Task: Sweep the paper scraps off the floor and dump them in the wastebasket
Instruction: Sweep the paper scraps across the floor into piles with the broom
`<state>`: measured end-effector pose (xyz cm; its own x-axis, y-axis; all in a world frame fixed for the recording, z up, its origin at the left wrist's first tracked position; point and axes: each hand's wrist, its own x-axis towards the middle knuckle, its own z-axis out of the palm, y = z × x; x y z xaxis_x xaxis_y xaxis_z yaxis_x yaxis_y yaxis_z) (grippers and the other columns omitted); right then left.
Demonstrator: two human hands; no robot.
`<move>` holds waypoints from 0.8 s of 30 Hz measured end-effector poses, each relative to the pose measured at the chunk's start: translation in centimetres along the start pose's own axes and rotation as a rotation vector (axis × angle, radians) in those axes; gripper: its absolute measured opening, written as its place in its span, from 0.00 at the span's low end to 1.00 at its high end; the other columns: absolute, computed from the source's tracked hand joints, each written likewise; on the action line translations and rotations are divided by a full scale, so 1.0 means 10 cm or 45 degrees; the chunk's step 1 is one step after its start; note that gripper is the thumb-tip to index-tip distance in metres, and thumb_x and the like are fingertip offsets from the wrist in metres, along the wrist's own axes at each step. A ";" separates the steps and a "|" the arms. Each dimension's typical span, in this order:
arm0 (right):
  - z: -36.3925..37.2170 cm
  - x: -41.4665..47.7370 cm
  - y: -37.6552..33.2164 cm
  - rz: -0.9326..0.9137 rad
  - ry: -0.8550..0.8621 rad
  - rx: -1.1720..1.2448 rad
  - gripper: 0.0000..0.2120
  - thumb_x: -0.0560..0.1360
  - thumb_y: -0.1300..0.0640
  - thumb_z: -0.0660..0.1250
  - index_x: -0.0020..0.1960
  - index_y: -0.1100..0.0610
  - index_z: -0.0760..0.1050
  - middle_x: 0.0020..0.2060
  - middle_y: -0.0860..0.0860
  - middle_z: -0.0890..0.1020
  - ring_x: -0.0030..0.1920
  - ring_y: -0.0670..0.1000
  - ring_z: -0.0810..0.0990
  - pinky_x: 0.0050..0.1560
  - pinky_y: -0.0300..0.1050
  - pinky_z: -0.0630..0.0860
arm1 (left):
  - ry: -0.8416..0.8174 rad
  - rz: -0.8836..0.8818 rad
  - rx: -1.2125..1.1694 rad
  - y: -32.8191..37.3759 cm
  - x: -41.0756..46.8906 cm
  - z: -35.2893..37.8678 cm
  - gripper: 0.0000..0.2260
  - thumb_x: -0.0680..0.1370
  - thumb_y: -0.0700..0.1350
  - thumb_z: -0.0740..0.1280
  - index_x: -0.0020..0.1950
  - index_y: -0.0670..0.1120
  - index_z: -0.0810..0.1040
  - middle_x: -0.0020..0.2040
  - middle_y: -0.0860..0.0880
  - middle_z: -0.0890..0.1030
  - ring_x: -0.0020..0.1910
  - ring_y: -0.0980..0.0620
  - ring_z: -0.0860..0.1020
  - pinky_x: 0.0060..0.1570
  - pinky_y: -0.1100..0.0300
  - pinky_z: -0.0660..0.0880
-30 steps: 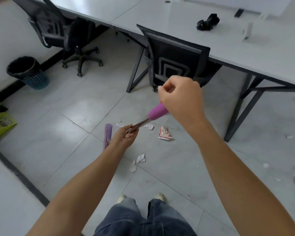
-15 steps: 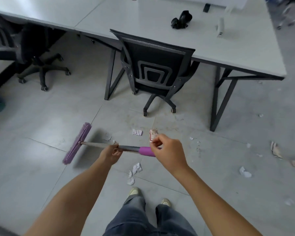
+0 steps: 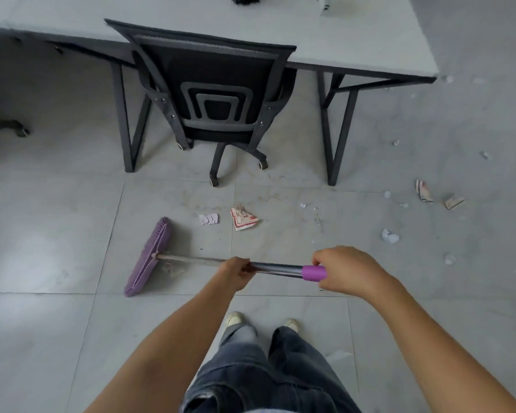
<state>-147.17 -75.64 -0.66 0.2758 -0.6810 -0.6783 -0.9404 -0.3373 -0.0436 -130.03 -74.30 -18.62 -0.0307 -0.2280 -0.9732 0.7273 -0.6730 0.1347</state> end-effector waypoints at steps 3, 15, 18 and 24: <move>-0.11 -0.16 0.22 0.118 0.040 -0.160 0.12 0.70 0.61 0.63 0.53 0.56 0.74 0.40 0.51 0.72 0.40 0.53 0.72 0.28 0.39 0.60 | -0.120 -0.063 0.004 -0.17 -0.11 0.27 0.11 0.81 0.33 0.56 0.38 0.36 0.67 0.37 0.42 0.69 0.35 0.48 0.69 0.69 0.55 0.65; 0.26 -0.99 0.81 0.394 0.163 0.241 0.12 0.70 0.51 0.67 0.53 0.42 0.76 0.41 0.44 0.80 0.40 0.46 0.76 0.37 0.37 0.67 | -0.260 -0.236 0.203 -0.56 -0.38 0.62 0.09 0.80 0.31 0.58 0.40 0.35 0.69 0.38 0.41 0.71 0.36 0.46 0.71 0.62 0.51 0.69; 0.57 -0.82 0.62 0.331 0.200 0.299 0.13 0.73 0.50 0.64 0.58 0.45 0.74 0.44 0.45 0.79 0.42 0.47 0.74 0.39 0.39 0.67 | -0.159 -0.173 0.279 -0.36 -0.20 0.51 0.09 0.80 0.31 0.58 0.39 0.34 0.69 0.38 0.40 0.71 0.36 0.46 0.71 0.64 0.52 0.69; 0.88 -0.25 0.17 0.054 0.133 0.258 0.14 0.78 0.57 0.57 0.63 0.59 0.67 0.52 0.56 0.77 0.41 0.53 0.69 0.40 0.44 0.66 | 0.036 0.045 0.372 -0.05 0.19 0.35 0.07 0.80 0.33 0.59 0.42 0.36 0.70 0.37 0.42 0.72 0.36 0.49 0.73 0.65 0.57 0.70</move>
<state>-151.21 -68.74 -5.51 0.2443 -0.7589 -0.6037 -0.9695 -0.1769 -0.1699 -132.86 -76.84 -19.87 0.0134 -0.2378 -0.9712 0.4991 -0.8401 0.2125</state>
